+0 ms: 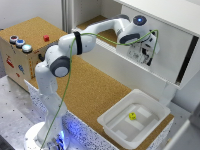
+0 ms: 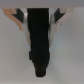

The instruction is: Slide the door to the left

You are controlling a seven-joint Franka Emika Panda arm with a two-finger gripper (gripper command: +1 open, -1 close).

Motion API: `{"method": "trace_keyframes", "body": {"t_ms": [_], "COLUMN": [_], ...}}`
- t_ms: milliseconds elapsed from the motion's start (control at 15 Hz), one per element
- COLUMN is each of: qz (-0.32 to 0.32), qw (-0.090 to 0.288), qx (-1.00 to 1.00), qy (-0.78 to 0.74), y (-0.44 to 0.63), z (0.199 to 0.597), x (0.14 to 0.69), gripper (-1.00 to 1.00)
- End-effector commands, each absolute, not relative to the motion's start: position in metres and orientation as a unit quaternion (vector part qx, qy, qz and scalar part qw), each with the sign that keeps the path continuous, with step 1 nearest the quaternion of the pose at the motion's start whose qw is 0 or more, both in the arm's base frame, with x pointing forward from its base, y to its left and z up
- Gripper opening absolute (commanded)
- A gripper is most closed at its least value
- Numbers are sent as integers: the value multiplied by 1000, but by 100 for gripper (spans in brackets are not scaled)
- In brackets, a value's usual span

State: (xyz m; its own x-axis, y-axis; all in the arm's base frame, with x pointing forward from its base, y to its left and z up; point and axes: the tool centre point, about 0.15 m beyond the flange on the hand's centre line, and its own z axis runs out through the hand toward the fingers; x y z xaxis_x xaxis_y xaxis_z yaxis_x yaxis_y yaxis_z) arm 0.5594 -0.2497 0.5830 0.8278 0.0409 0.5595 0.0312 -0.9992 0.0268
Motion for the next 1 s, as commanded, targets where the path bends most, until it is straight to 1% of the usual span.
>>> {"method": "trace_keyframes", "body": {"t_ms": [0, 267, 667, 800, 933], "qz": [367, 363, 373, 376, 383], "qw": [106, 111, 145, 140, 123], "qx": [924, 925, 917, 916, 915], "qy": [2, -2, 2, 17, 26], "y": [-178, -151, -126, -112, -97], "z": [518, 514, 516, 515, 515], "x": [531, 526, 532, 544, 556], "gripper": [-100, -100, -100, -100, -100]}}
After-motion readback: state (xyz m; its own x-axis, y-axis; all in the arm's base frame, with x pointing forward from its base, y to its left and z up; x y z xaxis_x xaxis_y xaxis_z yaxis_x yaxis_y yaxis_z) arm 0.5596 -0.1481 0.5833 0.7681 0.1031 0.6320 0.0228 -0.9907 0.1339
